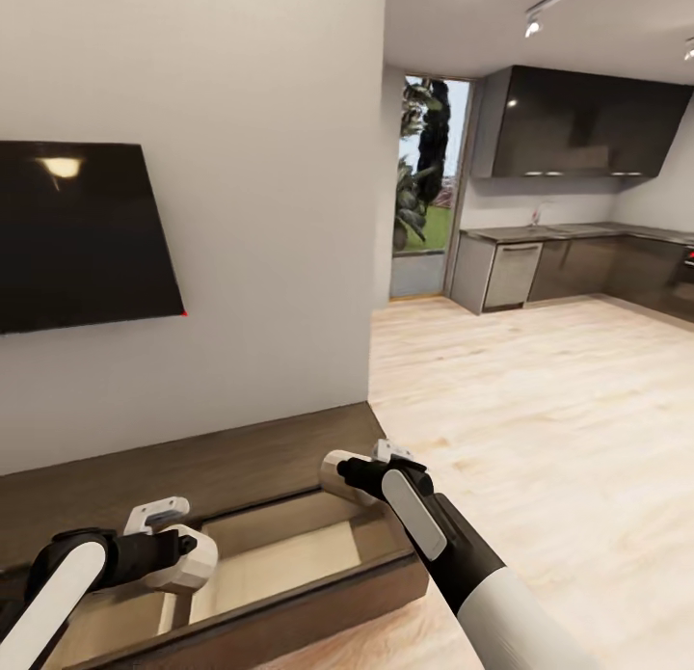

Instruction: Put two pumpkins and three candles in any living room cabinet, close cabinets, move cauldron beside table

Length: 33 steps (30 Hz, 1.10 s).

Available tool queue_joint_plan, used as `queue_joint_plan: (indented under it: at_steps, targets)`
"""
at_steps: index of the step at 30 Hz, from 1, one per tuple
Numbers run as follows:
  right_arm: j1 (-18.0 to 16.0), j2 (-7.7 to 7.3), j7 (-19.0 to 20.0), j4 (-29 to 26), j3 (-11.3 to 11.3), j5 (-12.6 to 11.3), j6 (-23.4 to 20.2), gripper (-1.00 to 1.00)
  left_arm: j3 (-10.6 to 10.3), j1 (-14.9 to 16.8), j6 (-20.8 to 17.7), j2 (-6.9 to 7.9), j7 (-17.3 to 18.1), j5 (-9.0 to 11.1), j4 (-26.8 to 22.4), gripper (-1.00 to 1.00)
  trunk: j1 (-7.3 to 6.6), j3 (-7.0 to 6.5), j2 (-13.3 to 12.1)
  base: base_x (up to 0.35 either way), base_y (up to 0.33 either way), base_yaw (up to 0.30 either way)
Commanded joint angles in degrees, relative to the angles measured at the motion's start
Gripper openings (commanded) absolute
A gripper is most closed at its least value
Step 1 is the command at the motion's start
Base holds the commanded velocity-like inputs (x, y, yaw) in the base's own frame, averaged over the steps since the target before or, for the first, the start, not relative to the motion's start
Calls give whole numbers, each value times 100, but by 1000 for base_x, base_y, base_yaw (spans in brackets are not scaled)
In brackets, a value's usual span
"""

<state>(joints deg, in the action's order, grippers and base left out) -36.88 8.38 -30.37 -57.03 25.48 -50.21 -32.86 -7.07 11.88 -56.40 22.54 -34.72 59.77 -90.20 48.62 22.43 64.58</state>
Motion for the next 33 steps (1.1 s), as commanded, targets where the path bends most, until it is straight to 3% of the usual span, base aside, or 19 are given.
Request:
queue_joint_plan:
  at_steps: [1, 14, 24, 33]
  targets:
    - [-4, -3, -56, -10, 9, -58, -2, -100, -13, 8, -12, 4, -70, 42, -6, -100, 0, 3, 5, 2, -161, 269]
    - [-4, 5, -63, -11, 10, -55, -2, -100, -14, 9, -9, 4, -70, 38, -6, -100, 0, -43, 5, 5, -34, 268]
    - [-6, 5, -63, -13, 10, -52, -7, -100, -53, 8, -5, 4, -70, 35, -6, -100, 0, -78, 5, 114, -197, 263]
    - [-4, -11, -56, -19, 10, -59, -6, -100, -57, 8, -3, 4, -70, 35, -6, -100, 0, -82, 5, 216, -136, 36]
